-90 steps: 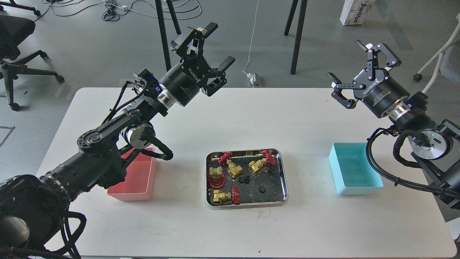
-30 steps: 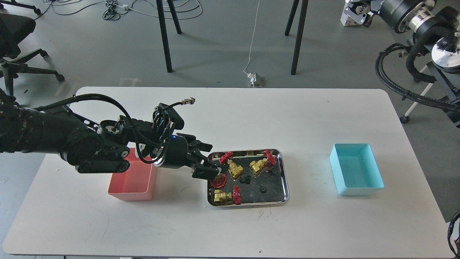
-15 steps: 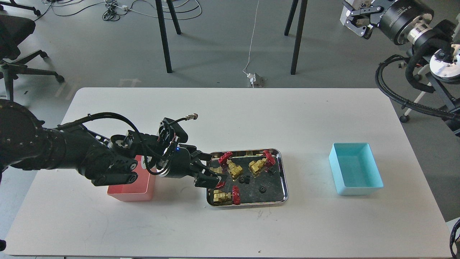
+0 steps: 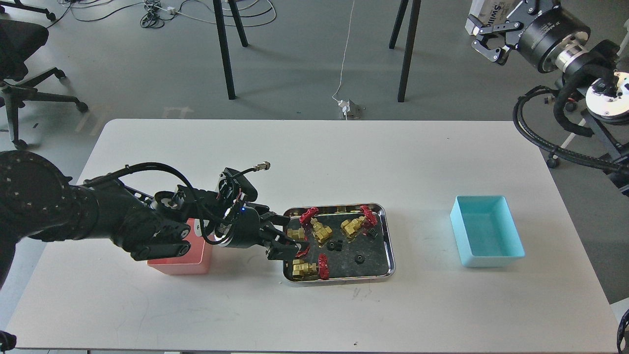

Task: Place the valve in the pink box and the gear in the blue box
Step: 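Lower the left gripper onto a red-handled brass valve and grasp it, then lift the valve and carry it over the pink box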

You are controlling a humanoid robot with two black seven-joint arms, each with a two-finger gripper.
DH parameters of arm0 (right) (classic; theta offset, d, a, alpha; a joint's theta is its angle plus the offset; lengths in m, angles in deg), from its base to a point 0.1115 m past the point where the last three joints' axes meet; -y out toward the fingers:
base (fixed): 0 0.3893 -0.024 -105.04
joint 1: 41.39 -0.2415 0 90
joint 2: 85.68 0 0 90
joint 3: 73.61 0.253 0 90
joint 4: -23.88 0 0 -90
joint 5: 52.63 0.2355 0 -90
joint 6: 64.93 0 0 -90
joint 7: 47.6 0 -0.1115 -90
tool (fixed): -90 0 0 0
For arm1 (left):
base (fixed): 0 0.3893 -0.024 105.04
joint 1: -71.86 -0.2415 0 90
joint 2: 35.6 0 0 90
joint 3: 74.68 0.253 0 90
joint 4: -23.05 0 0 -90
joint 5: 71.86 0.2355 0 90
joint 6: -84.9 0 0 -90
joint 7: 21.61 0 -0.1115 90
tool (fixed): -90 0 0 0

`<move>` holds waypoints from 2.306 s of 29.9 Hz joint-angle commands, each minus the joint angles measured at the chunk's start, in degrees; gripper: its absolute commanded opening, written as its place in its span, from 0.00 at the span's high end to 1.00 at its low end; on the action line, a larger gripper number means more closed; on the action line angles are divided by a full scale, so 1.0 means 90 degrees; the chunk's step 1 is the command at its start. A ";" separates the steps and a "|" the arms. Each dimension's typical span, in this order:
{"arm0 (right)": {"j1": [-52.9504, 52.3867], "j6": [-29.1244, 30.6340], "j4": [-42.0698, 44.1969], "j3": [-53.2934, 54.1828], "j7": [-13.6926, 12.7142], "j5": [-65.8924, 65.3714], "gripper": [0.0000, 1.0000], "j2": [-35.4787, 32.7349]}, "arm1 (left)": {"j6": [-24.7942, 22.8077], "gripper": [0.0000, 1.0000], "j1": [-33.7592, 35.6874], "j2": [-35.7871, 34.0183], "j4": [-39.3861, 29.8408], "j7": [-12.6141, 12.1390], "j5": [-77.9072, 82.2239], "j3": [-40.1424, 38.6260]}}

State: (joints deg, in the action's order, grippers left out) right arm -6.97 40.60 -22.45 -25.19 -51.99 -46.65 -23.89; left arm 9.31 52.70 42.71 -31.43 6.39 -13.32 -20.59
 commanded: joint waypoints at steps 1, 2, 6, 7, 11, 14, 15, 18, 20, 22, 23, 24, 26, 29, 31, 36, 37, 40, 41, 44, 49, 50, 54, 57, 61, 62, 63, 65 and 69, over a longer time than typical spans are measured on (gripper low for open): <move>0.0033 0.0004 0.0001 -0.0008 0.0010 0.0000 0.00 0.0009 | 0.0000 0.31 -0.0029 0.0001 -0.0001 0.0000 0.0009 0.0024; 0.0053 0.0004 0.0001 0.0001 0.0010 0.0000 0.00 0.0019 | 0.0010 0.33 -0.0029 0.0011 -0.0001 0.0000 0.0009 0.0034; 0.0063 0.0004 0.0010 -0.0008 0.0010 0.0000 0.00 0.0048 | 0.0010 0.43 -0.0029 0.0001 -0.0001 0.0000 0.0194 0.0015; 0.0063 0.0004 0.0010 -0.0008 0.0010 0.0000 0.00 0.0048 | 0.0010 0.44 -0.0029 0.0001 -0.0001 0.0000 0.0214 0.0005; 0.0072 0.0004 0.0030 -0.0008 0.0010 0.0000 0.00 0.0058 | 0.0010 0.50 -0.0029 0.0001 0.0008 0.0000 0.0223 -0.0005; 0.0121 -0.0006 0.0030 -0.0008 0.0010 0.0000 0.00 0.0058 | 0.0010 0.61 -0.0029 0.0001 -0.0001 0.0000 0.0223 -0.0015; 0.0141 -0.0006 0.0030 0.0001 0.0010 0.0000 0.00 0.0058 | 0.0010 0.62 -0.0029 0.0001 0.0008 0.0000 0.0223 -0.0015; 0.0141 -0.0006 0.0040 0.0001 0.0010 0.0000 0.00 0.0048 | 0.0010 0.68 -0.0020 0.0001 -0.0001 0.0000 0.0223 -0.0015; 0.0151 -0.0006 0.0030 0.0011 0.0010 0.0000 0.00 0.0048 | 0.0010 0.72 -0.0010 0.0001 -0.0001 0.0000 0.0223 -0.0025; 0.0151 -0.0006 0.0030 0.0021 0.0010 0.0000 0.00 0.0048 | 0.0019 0.76 0.0000 0.0001 0.0008 0.0000 0.0233 -0.0025; 0.0160 -0.0006 0.0040 0.0021 0.0010 0.0000 0.00 0.0048 | 0.0010 0.77 0.0010 0.0001 -0.0001 0.0000 0.0233 -0.0025; 0.0160 -0.0006 0.0040 0.0021 0.0010 0.0000 0.00 0.0048 | 0.0019 0.78 0.0019 0.0001 -0.0001 0.0000 0.0233 -0.0025; 0.0160 -0.0006 0.0030 0.0021 0.0020 0.0000 0.00 0.0048 | 0.0019 0.80 0.0039 0.0001 -0.0001 0.0000 0.0224 -0.0025; 0.0170 -0.0006 0.0030 0.0021 0.0020 0.0000 0.00 0.0048 | 0.0029 0.84 0.0059 0.0001 -0.0001 0.0000 0.0223 -0.0034; 0.0189 -0.0006 0.0030 0.0021 0.0029 0.0000 0.00 0.0048 | 0.0039 0.85 0.0078 0.0001 -0.0001 0.0000 0.0223 -0.0044; 0.0219 -0.0006 0.0030 0.0021 0.0029 0.0000 0.00 0.0058 | 0.0195 0.89 0.0078 -0.0038 -0.0031 0.0000 0.0233 -0.0171; 0.0219 -0.0006 0.0030 0.0021 0.0039 0.0000 0.00 0.0058 | 0.0195 0.89 0.0078 -0.0048 -0.0031 0.0000 0.0262 -0.0171; 0.0219 -0.0006 0.0030 0.0021 0.0039 0.0000 0.00 0.0058 | 0.0195 0.89 0.0107 -0.0067 -0.0031 0.0000 0.0311 -0.0171; 0.0219 -0.0006 0.0030 0.0031 0.0039 0.0000 0.00 0.0058 | 0.0195 0.90 0.0146 -0.0067 -0.0050 0.0000 0.0302 -0.0171; 0.0219 -0.0006 0.0030 0.0040 0.0039 0.0000 0.00 0.0058 | 0.0195 0.90 0.0224 -0.0106 -0.0089 0.0000 0.0311 -0.0171; 0.0219 -0.0006 0.0020 0.0060 0.0039 0.0000 0.00 0.0058 | 0.0195 0.90 0.0458 -0.0360 -0.0264 0.0000 0.0311 -0.0171; 0.0209 -0.0016 0.0010 0.0079 0.0039 0.0000 0.00 0.0048 | 0.0195 0.90 0.0556 -0.0457 -0.0371 0.0000 0.0311 -0.0181; 0.0122 -0.0162 -0.0087 0.0128 0.0029 0.0010 0.00 0.0048 | 0.0205 0.91 0.1073 -0.1081 -0.1045 0.0000 0.0331 -0.0190; -0.0248 -0.0483 -0.0273 0.0109 0.0010 0.0000 0.00 0.0048 | 0.0254 0.91 0.1376 -0.1745 -0.1523 0.0000 0.0506 -0.0336; -0.0893 -0.1195 -0.0273 -0.0066 0.0000 -0.0010 0.00 0.0077 | 0.0283 0.91 0.1426 -0.2916 -0.2158 0.0000 0.0886 -0.0776; -0.1030 -0.1371 -0.0273 -0.0173 0.0000 -0.0020 0.00 0.0106 | 0.0283 0.91 0.1416 -0.3190 -0.2266 0.0000 0.1004 -0.0844; -0.1205 -0.1528 -0.0273 -0.0348 -0.0010 -0.0058 0.00 0.0126 | 0.0283 0.91 0.1406 -0.3473 -0.2383 0.0000 0.1150 -0.0903; -0.1518 -0.1656 -0.0244 -0.0758 0.0000 -0.0069 0.00 0.0155 | 0.0283 0.91 0.1348 -0.3971 -0.2569 0.0000 0.1394 -0.0972; -0.1607 -0.1695 -0.0234 -0.0995 0.0000 -0.0059 0.00 0.0155 | 0.0283 0.91 0.1075 -0.4607 -0.2628 0.0000 0.1765 -0.0991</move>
State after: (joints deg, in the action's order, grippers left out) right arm -20.93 25.75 -24.66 -32.76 -52.01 -47.23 -22.54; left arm 11.88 64.34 5.26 -54.64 6.39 0.11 -29.33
